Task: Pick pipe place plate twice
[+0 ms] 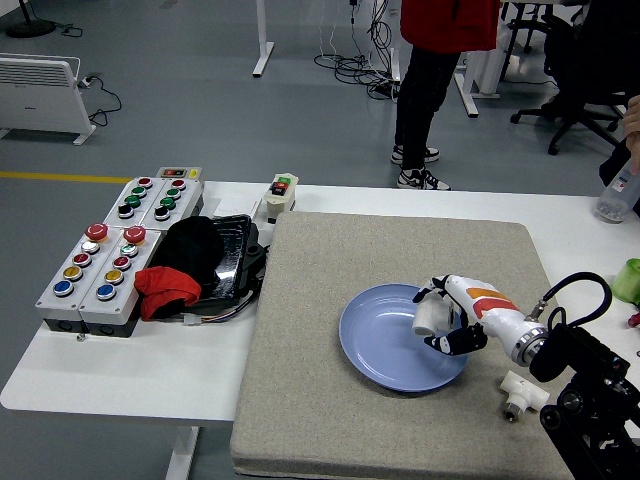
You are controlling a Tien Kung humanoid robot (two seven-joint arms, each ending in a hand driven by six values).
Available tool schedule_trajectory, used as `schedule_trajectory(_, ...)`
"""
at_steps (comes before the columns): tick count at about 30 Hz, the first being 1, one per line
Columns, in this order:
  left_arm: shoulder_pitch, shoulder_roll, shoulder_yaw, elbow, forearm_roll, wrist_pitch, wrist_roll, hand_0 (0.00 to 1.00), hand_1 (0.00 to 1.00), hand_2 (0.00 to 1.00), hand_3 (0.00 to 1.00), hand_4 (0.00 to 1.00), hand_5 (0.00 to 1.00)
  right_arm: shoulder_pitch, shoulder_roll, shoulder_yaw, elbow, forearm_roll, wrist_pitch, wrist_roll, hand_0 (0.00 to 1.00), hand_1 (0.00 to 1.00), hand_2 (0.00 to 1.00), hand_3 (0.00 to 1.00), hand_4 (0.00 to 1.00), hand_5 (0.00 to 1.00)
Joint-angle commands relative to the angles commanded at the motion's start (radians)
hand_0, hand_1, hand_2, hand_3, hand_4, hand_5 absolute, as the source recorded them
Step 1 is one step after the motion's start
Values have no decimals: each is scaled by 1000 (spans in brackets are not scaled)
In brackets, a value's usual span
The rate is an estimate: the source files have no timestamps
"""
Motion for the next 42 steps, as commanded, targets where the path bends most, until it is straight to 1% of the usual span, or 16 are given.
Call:
schedule_trajectory(2, 1, 0, 0, 0, -1, 0, 0, 627, 591, 528, 578, 214, 998, 2, -1, -9, -13, -5, 15, -4, 579, 651, 680, 720, 721, 175)
schedule_trajectory(3, 2, 1, -1, 0, 0, 0, 0, 627, 591, 529, 577, 213, 998, 3, -1, -11, -16, -7, 20, -5, 924, 872, 972, 851, 761, 227)
schedule_trajectory(8, 3, 1, -6, 0, 9, -1, 4, 627, 591, 529, 577, 213, 998, 2, -2, -12, -21, 0, 72, -26, 924, 872, 972, 851, 761, 227)
schedule_trajectory(9, 4, 1, -7, 0, 10, -1, 4, 627, 591, 528, 577, 212, 998, 1, -3, -11, -21, 4, 76, -27, 998, 944, 998, 978, 837, 315)
schedule_trajectory(18, 7, 1, -8, 0, 12, 0, 5, 628, 591, 529, 577, 212, 998, -17, -4, 32, 12, 65, 47, -24, 998, 953, 998, 998, 855, 343)
schedule_trajectory(20, 7, 1, -3, 0, 6, 0, 3, 628, 591, 529, 577, 212, 998, -30, -7, 74, 42, 92, 53, -33, 998, 953, 998, 998, 855, 343)
schedule_trajectory(21, 7, 2, -2, 0, 4, 0, 2, 627, 593, 529, 577, 211, 998, -34, -9, 88, 52, 100, 56, -36, 998, 947, 998, 998, 814, 312)
schedule_trajectory(22, 6, 2, 0, 0, 1, 0, 1, 627, 593, 529, 577, 211, 998, -38, -11, 104, 61, 108, 59, -41, 998, 947, 998, 998, 814, 312)
schedule_trajectory(24, 5, 2, 3, 0, -3, 1, -1, 627, 593, 529, 577, 211, 998, -49, -21, 139, 84, 134, 83, -59, 998, 947, 998, 998, 814, 312)
schedule_trajectory(26, 2, 3, 5, 1, -7, 1, -3, 627, 593, 529, 577, 211, 998, -74, -36, 183, 125, 172, 131, -98, 998, 947, 998, 998, 814, 312)
schedule_trajectory(27, 1, 3, 7, 1, -9, 2, -4, 626, 592, 529, 577, 210, 998, -88, -43, 205, 149, 190, 155, -117, 950, 886, 997, 998, 792, 308)
schedule_trajectory(29, -1, 5, 8, 1, -12, 3, -6, 626, 592, 529, 577, 210, 998, -115, -53, 243, 196, 231, 188, -144, 950, 886, 997, 998, 792, 308)
schedule_trajectory(30, -1, 5, 9, 1, -13, 3, -6, 626, 592, 529, 577, 210, 998, -119, -54, 249, 205, 239, 193, -148, 950, 886, 997, 998, 792, 308)
schedule_trajectory(36, -7, 6, 11, 2, -13, 4, -7, 626, 592, 529, 577, 210, 998, -219, -112, 297, 330, 276, 299, -195, 935, 871, 976, 998, 825, 339)
schedule_trajectory(39, -8, 7, 11, 2, -12, 4, -7, 626, 591, 529, 577, 210, 998, -259, -131, 299, 359, 259, 316, -195, 948, 867, 966, 998, 836, 351)
schedule_trajectory(42, -9, 6, 11, 3, -11, 4, -7, 626, 591, 529, 577, 210, 998, -312, -140, 303, 389, 220, 310, -190, 948, 867, 966, 998, 836, 351)
